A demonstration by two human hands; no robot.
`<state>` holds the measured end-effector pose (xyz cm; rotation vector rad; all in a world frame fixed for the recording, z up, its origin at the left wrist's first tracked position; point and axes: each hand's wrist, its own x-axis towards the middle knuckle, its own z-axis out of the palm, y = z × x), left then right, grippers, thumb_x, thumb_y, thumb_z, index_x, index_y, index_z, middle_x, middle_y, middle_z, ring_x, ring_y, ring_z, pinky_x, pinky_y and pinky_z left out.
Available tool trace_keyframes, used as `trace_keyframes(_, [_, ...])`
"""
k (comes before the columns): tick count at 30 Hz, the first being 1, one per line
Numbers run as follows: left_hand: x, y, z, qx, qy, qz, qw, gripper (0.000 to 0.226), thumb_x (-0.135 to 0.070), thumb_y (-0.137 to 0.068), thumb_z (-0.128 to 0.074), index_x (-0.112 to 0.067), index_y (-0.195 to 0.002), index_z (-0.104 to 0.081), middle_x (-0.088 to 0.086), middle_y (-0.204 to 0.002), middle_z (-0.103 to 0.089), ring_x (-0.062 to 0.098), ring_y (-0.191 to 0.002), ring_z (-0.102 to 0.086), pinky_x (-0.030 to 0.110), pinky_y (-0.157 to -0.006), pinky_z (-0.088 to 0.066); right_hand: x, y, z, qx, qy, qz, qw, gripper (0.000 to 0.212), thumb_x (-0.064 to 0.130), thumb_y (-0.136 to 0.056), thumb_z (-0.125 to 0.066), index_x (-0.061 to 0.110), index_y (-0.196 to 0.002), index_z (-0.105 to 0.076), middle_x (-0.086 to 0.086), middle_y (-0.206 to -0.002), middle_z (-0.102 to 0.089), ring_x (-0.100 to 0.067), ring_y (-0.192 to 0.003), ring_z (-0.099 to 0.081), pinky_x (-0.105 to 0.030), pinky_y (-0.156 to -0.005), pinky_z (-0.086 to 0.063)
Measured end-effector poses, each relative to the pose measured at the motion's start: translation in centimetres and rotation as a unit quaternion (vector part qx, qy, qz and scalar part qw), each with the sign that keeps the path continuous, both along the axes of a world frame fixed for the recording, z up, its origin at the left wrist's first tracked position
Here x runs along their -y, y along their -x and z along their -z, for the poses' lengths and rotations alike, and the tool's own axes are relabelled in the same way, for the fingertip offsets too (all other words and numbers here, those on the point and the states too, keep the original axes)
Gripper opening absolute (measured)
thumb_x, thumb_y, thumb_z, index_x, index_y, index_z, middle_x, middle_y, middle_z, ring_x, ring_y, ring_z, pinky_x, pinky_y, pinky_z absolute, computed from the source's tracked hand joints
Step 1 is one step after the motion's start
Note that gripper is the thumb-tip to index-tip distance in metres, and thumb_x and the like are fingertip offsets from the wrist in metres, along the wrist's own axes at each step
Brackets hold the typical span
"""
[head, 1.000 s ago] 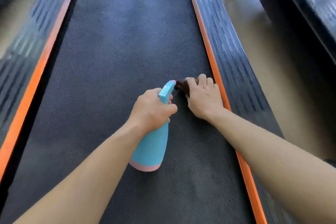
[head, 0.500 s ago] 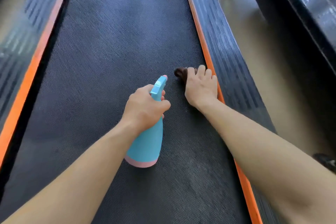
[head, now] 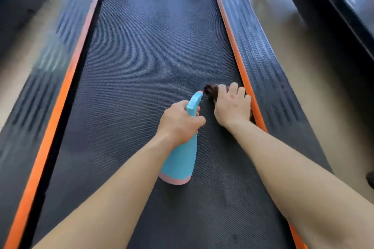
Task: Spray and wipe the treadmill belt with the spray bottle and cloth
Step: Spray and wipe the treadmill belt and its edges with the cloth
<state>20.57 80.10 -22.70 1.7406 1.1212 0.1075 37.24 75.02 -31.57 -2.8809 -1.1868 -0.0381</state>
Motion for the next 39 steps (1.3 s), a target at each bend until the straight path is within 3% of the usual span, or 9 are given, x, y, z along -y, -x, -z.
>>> trace_keyframes(4, [0.3,0.6,0.1,0.017,0.001,-0.013,1.000,0.028,-0.030,-0.062,-0.065,-0.026,-0.089,-0.072,-0.012,-0.081,-0.072,0.022,-0.074,-0.077,0.046,-0.086,-0.065,7.1,4.1,0.6,0.051,-0.043,-0.174,0.982,0.042,0.031,-0.082,-0.072,0.019,-0.120,-0.059,-0.011,-0.107,-0.054,-0.035,-0.090,-0.053,-0.044,-0.070,-0.045])
trace_keyframes(7, [0.6,0.8,0.2,0.016,0.004,-0.017,1.000,0.031,-0.033,-0.059,-0.063,-0.027,-0.089,-0.073,-0.010,-0.085,-0.075,0.023,-0.073,-0.078,0.046,-0.086,-0.064,11.7,4.9,1.1,0.060,-0.042,-0.272,0.959,0.049,0.035,-0.081,-0.071,0.020,-0.126,-0.058,-0.010,-0.106,-0.054,-0.034,-0.088,-0.052,-0.044,-0.069,-0.044])
trace_keyframes(16, [2.2,2.9,-0.3,0.024,0.068,0.022,0.997,0.046,-0.020,-0.066,-0.067,-0.018,-0.112,-0.075,-0.006,-0.090,-0.071,0.017,-0.064,-0.068,0.039,-0.075,-0.067,4.5,1.4,1.0,0.047,-0.017,-0.079,0.996,0.035,0.031,-0.092,-0.062,0.020,-0.124,-0.055,-0.013,-0.113,-0.054,-0.035,-0.096,-0.053,-0.045,-0.076,-0.044])
trace_keyframes(18, [2.4,3.6,0.1,0.034,0.082,0.016,0.996,0.048,-0.021,-0.062,-0.064,-0.026,-0.108,-0.075,-0.005,-0.092,-0.072,0.017,-0.067,-0.068,0.037,-0.072,-0.066,5.7,2.5,0.7,0.053,-0.032,-0.092,0.994,0.036,0.031,-0.092,-0.063,0.020,-0.125,-0.056,-0.013,-0.112,-0.053,-0.035,-0.095,-0.053,-0.045,-0.075,-0.044])
trace_keyframes(24, [2.2,3.7,0.7,0.050,0.088,0.002,0.995,0.036,-0.021,-0.061,-0.067,-0.037,-0.093,-0.072,-0.013,-0.085,-0.072,0.018,-0.073,-0.071,0.051,-0.077,-0.067,16.0,5.5,0.8,0.056,-0.035,-0.296,0.953,0.047,0.030,-0.081,-0.070,0.020,-0.125,-0.058,-0.010,-0.104,-0.054,-0.032,-0.083,-0.051,-0.044,-0.067,-0.044])
trace_keyframes(28, [2.5,3.6,0.9,0.043,0.063,0.010,0.997,0.039,-0.024,-0.060,-0.065,-0.038,-0.095,-0.071,-0.010,-0.085,-0.071,0.020,-0.069,-0.071,0.051,-0.078,-0.067,12.0,3.1,1.4,0.100,-0.032,-0.239,0.965,0.044,0.029,-0.083,-0.071,0.018,-0.124,-0.058,-0.013,-0.102,-0.055,-0.035,-0.085,-0.053,-0.045,-0.068,-0.045])
trace_keyframes(31, [3.1,3.2,1.1,0.015,0.030,0.035,0.999,0.035,-0.023,-0.067,-0.069,-0.026,-0.102,-0.073,-0.008,-0.088,-0.072,0.020,-0.063,-0.072,0.044,-0.079,-0.067,7.0,1.4,0.9,0.070,-0.009,-0.129,0.989,0.038,0.028,-0.092,-0.059,0.018,-0.128,-0.054,-0.014,-0.114,-0.053,-0.037,-0.098,-0.053,-0.045,-0.077,-0.044])
trace_keyframes(34, [4.1,2.8,1.3,-0.026,-0.029,0.084,0.996,0.022,-0.032,-0.068,-0.068,-0.029,-0.089,-0.068,-0.009,-0.092,-0.076,0.023,-0.072,-0.078,0.040,-0.084,-0.064,5.5,1.5,0.4,0.049,-0.004,-0.069,0.996,0.037,0.027,-0.095,-0.054,0.018,-0.131,-0.052,-0.015,-0.119,-0.052,-0.037,-0.103,-0.052,-0.045,-0.080,-0.043])
trace_keyframes(39, [4.6,2.2,1.5,-0.056,-0.056,0.125,0.989,0.035,-0.041,-0.059,-0.059,-0.026,-0.089,-0.067,-0.002,-0.095,-0.077,0.028,-0.082,-0.077,0.042,-0.089,-0.061,16.4,6.5,0.5,0.051,-0.026,-0.208,0.976,0.049,0.024,-0.076,-0.071,0.017,-0.123,-0.060,-0.012,-0.102,-0.052,-0.035,-0.082,-0.050,-0.043,-0.065,-0.042])
